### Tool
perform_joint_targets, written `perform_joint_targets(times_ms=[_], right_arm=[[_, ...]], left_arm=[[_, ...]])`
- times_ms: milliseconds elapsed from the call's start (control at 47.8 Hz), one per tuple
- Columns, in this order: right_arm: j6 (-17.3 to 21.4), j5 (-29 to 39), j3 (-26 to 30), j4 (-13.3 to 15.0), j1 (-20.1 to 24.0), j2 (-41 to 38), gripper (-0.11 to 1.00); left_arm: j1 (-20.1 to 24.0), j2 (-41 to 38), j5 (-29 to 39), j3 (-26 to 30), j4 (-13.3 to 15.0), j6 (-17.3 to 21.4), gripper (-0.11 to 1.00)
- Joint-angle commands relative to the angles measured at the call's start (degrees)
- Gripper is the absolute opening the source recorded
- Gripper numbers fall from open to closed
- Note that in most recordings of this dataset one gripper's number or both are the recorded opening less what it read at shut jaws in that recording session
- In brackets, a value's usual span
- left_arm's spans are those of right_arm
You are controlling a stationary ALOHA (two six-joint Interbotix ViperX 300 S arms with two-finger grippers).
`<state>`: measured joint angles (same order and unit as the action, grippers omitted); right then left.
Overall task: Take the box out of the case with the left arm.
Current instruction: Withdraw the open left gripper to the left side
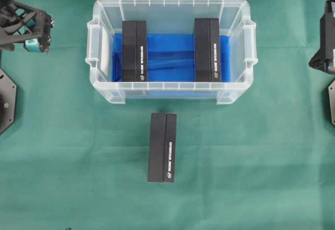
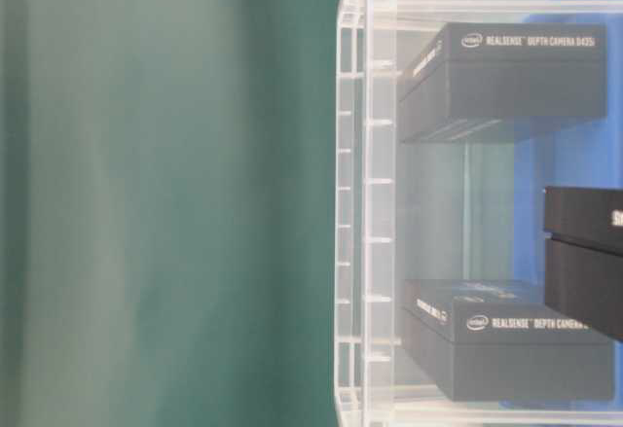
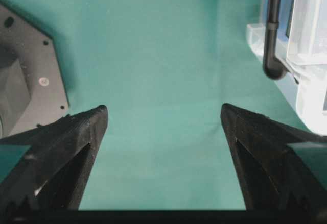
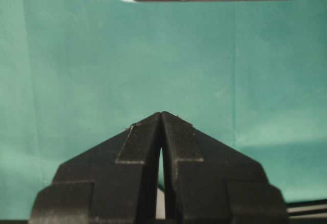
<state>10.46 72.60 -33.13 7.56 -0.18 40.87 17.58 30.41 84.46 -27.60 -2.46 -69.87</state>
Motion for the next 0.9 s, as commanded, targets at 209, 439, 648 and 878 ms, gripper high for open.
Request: perform_joint_targets(times_ms=[209,439,648,878], right_arm=[[0.09,-0.09,0.88,0.18,0.0,0.44,0.03],[0.09,-0.09,0.88,0.18,0.0,0.44,0.03],[0.09,-0.09,0.97,0.09,0.0,0.44,0.03],[0.09,-0.09,0.88,0.09,0.0,0.53,0.03]], left_arm=[[0.26,0.18,-0.18,1.14,0.18,0.09,0.92],[0.18,-1.85,-0.7,2.64,0.26,0.26,0.92],[-0.7,-6.86,-1.93,6.59,0.26,0.44,0.92],[-2.11,-14.94,-2.02,14.24,0.53,0.44,0.92]])
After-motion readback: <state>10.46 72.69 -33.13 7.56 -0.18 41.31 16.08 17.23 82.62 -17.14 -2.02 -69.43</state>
